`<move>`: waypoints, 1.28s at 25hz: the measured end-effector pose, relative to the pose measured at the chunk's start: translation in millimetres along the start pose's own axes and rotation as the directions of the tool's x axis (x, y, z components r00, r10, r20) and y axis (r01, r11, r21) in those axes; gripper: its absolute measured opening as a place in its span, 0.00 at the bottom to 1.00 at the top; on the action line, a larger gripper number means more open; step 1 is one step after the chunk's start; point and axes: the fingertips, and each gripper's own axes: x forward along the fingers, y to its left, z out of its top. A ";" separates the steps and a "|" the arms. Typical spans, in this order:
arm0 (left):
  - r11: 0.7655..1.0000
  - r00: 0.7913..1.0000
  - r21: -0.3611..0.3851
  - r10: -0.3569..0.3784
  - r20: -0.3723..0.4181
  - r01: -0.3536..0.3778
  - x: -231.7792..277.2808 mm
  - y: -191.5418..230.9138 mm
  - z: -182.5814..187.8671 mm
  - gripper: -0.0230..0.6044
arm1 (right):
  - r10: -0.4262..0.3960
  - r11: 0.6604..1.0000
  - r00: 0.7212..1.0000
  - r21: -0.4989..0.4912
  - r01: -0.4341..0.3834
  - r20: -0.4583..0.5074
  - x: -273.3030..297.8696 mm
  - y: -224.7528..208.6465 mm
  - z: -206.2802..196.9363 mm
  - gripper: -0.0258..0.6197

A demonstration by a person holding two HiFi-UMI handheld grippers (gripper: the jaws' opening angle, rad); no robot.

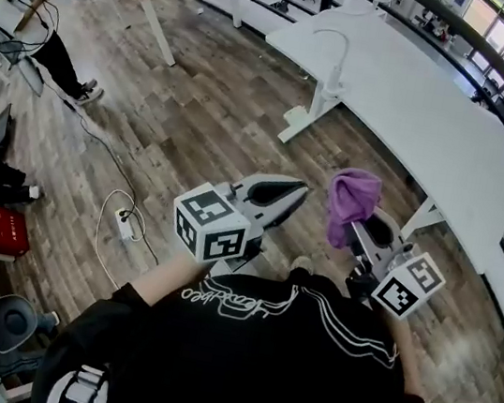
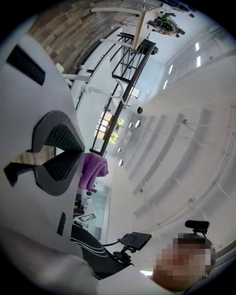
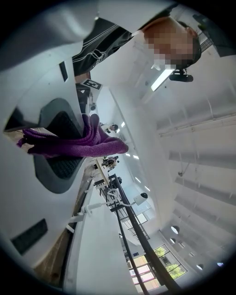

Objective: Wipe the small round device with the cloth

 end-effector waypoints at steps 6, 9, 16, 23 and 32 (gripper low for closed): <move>1.000 1.000 0.021 0.005 -0.012 -0.004 32.0 42.5 15.4 0.05 | 0.019 1.000 1.000 0.011 -0.019 0.014 35.5 -46.3 16.5 0.15; 0.999 0.998 0.029 0.042 -0.042 -0.041 59.2 79.4 26.5 0.05 | 0.030 0.999 0.999 0.018 -0.030 0.016 57.0 -86.5 31.8 0.15; 0.997 0.998 0.067 0.037 -0.055 -0.033 147.5 165.8 75.3 0.05 | 0.048 0.998 0.998 0.035 -0.050 0.046 115.0 -206.0 85.4 0.15; 0.993 0.998 0.115 0.023 -0.050 -0.017 234.8 226.2 124.9 0.05 | 0.071 0.997 0.995 0.017 -0.072 0.065 152.2 -304.8 132.8 0.15; 0.978 0.999 0.208 0.013 -0.039 -0.004 252.8 269.0 170.1 0.05 | 0.074 0.996 0.993 0.049 -0.079 0.095 182.6 -351.9 151.9 0.15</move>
